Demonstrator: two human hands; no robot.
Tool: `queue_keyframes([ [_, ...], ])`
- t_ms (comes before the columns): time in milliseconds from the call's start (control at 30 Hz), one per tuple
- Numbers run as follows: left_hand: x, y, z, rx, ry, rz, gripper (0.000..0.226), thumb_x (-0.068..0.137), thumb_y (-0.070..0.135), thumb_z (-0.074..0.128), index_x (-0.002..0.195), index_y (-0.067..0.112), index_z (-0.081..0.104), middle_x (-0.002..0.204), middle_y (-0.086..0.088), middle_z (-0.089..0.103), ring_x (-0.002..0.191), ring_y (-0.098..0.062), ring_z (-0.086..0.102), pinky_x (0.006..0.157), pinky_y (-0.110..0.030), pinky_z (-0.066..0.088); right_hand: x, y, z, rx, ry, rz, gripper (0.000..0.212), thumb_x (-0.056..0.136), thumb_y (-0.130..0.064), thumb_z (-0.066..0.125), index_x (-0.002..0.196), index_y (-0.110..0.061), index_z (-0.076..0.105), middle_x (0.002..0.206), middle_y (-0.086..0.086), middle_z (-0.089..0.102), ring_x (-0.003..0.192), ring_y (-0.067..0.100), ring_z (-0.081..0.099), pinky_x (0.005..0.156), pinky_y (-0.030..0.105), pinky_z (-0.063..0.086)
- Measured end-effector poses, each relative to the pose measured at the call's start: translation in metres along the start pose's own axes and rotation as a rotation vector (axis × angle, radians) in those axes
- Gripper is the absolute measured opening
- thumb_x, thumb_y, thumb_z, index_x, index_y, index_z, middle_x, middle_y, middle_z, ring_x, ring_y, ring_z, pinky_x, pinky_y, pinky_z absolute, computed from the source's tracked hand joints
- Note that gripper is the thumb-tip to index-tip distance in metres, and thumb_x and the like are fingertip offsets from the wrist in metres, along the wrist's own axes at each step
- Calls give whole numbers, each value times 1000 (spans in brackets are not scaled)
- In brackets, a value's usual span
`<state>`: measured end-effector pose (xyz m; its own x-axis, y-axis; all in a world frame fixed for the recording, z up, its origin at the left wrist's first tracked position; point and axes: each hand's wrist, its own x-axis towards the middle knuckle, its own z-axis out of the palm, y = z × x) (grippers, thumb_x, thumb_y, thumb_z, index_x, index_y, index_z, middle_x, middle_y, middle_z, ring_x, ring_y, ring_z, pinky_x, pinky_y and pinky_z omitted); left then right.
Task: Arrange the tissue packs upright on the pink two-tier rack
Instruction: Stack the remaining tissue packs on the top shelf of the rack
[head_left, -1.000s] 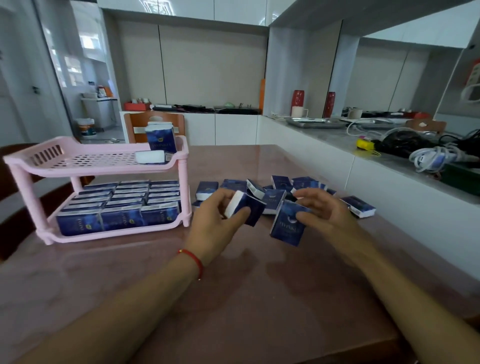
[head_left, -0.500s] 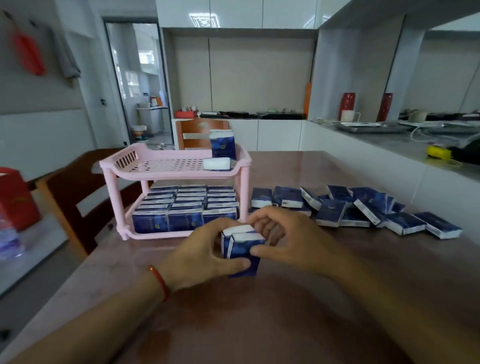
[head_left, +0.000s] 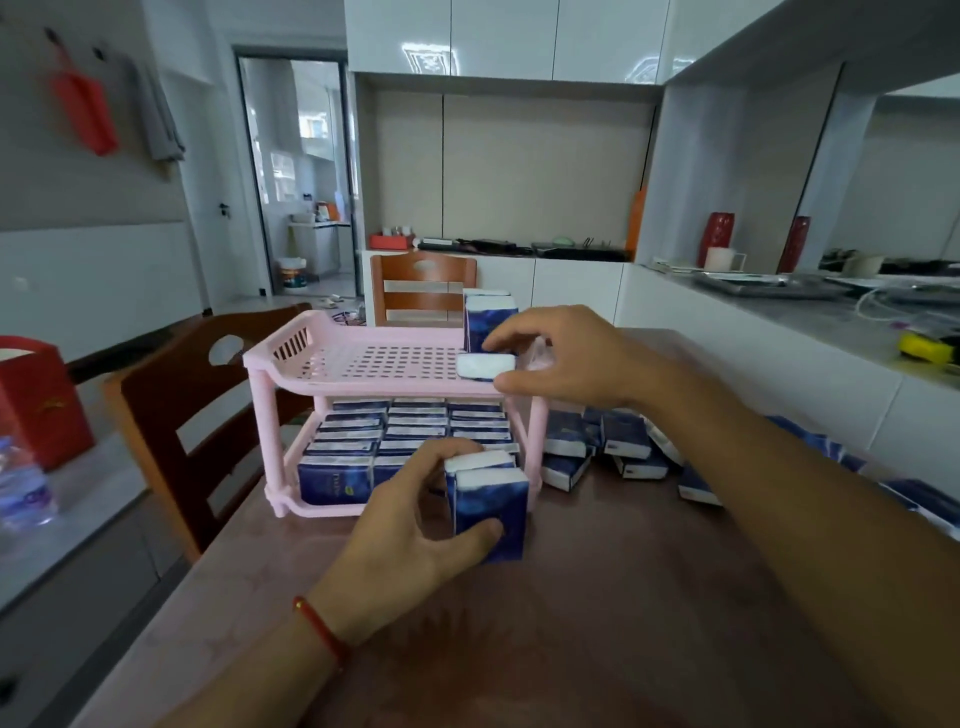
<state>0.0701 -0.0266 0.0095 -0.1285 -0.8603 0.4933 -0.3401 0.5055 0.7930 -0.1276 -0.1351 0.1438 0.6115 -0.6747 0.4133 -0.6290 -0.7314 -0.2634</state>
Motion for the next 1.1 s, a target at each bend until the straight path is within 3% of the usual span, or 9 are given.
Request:
queue_keyframes([
  [100,1,4,-2,-53,23,-9,53,77,34,78,124,39,55,126,11,67,115,-15,66,95,-44,56,8,7,-3,85,107,-6,32,84,-30,75,116,-27,71,106,-14,71,93,-1,64,77,6,46],
  [200,-1,7,-2,-32,43,10,53,78,33,77,126,39,55,127,12,66,115,-15,66,94,-45,56,15,14,-5,52,227,-8,26,88,-23,71,113,-22,72,102,-9,71,88,3,63,76,16,49],
  [300,-3,12,-4,21,79,60,54,79,31,77,128,38,55,129,11,64,118,-17,64,96,-45,54,21,21,-6,-50,273,-41,23,87,-21,71,109,-19,73,106,-6,65,88,6,59,76,16,43],
  [533,16,50,-26,-73,208,88,61,76,37,76,133,35,55,132,16,61,122,-9,61,93,-38,58,29,22,-7,-98,216,-56,26,85,-26,74,111,-25,69,121,-10,53,105,5,52,91,24,47],
  [667,59,69,-49,-58,190,67,56,86,12,76,133,33,55,130,9,62,116,-12,63,87,-32,60,32,23,-9,-32,187,-9,27,85,-24,75,111,-26,69,132,-8,58,114,5,52,97,26,46],
  [767,90,74,-58,-60,135,-2,55,86,4,74,133,26,56,127,1,63,115,-15,63,80,-21,59,36,24,-8,57,172,47,28,85,-21,77,111,-26,69,123,-8,64,109,6,58,94,30,52],
  [933,123,67,-57,46,15,-97,56,83,3,77,133,22,59,125,1,65,114,-12,62,88,-24,57,40,25,-7,192,188,117,26,84,-16,77,105,-27,69,108,-15,65,103,0,57,80,19,44],
  [1033,133,58,-53,116,11,-112,62,81,5,80,136,22,57,126,-1,66,112,-18,66,87,-29,60,39,29,-7,276,192,161,21,85,-19,77,102,-30,71,110,-15,66,107,4,58,89,28,46],
  [1100,133,58,-51,166,17,-116,64,81,8,81,137,22,55,126,0,63,108,-16,66,82,-25,60,38,33,-8,363,192,198,14,87,-25,75,100,-31,74,111,-15,69,109,5,61,96,34,50],
])
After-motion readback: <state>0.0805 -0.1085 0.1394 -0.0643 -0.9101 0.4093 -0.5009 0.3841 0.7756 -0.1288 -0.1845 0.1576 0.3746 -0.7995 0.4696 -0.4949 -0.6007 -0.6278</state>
